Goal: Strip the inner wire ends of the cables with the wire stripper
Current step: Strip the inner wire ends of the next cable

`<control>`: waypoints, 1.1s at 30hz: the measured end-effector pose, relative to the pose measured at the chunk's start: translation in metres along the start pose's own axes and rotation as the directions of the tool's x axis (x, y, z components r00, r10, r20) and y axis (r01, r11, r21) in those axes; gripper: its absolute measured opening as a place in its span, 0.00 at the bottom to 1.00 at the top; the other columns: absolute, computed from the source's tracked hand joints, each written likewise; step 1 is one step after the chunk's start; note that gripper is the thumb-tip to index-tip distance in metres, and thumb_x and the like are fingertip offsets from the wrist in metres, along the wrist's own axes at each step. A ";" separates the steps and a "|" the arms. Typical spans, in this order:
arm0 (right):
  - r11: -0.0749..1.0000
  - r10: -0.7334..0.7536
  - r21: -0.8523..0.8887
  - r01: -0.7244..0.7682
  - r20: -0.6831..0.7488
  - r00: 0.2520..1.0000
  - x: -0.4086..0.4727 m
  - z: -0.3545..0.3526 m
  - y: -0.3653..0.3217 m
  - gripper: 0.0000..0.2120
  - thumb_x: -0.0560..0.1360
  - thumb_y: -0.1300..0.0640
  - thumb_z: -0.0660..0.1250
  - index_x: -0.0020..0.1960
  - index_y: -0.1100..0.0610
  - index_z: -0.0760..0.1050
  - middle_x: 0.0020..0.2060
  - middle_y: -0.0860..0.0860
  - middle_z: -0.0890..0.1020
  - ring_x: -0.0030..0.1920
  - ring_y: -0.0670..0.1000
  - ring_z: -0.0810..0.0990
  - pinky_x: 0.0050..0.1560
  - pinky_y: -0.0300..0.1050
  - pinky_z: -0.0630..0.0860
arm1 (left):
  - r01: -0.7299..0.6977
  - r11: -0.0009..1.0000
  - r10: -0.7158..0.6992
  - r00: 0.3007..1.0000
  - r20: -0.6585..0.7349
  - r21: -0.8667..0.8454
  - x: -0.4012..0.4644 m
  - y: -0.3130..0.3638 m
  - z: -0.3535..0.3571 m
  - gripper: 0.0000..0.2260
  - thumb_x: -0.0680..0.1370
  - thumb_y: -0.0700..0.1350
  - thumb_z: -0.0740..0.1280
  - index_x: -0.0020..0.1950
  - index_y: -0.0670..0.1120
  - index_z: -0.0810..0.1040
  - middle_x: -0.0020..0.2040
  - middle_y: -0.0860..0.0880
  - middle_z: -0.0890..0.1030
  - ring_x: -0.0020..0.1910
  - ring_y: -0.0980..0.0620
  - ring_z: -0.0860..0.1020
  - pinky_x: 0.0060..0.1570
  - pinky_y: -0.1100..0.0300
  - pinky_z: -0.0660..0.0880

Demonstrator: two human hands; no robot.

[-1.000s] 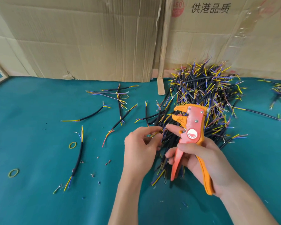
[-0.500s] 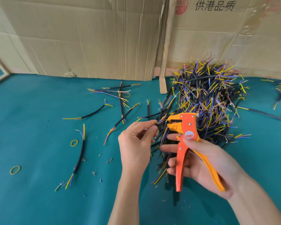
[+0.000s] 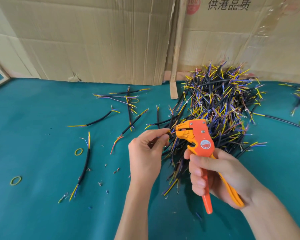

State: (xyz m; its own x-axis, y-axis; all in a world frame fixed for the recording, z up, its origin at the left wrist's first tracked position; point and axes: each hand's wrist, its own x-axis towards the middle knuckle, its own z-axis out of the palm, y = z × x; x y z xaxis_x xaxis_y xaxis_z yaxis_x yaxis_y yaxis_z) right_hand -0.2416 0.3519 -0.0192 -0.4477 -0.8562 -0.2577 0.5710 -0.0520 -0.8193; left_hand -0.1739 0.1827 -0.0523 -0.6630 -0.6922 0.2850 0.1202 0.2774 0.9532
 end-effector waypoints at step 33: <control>0.987 0.028 0.160 -0.027 -0.002 1.000 0.016 0.000 0.015 0.17 0.65 0.62 0.81 0.50 0.61 0.81 0.40 0.63 0.79 0.38 0.63 0.80 0.44 0.61 0.79 | -0.128 0.978 0.158 0.970 -0.186 0.163 -0.007 0.001 0.015 0.11 0.75 0.34 0.72 0.45 0.50 0.87 0.42 0.58 0.85 0.43 0.58 0.82 0.42 0.70 0.74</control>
State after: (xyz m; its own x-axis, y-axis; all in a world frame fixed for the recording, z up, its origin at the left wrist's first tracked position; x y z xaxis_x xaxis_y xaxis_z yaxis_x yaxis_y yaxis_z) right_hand -0.2404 0.3375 -0.0352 -0.4331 -0.8562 -0.2817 0.6860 -0.1104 -0.7192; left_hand -0.1800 0.1982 -0.0550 -0.4864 -0.7514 0.4459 0.0821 0.4688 0.8795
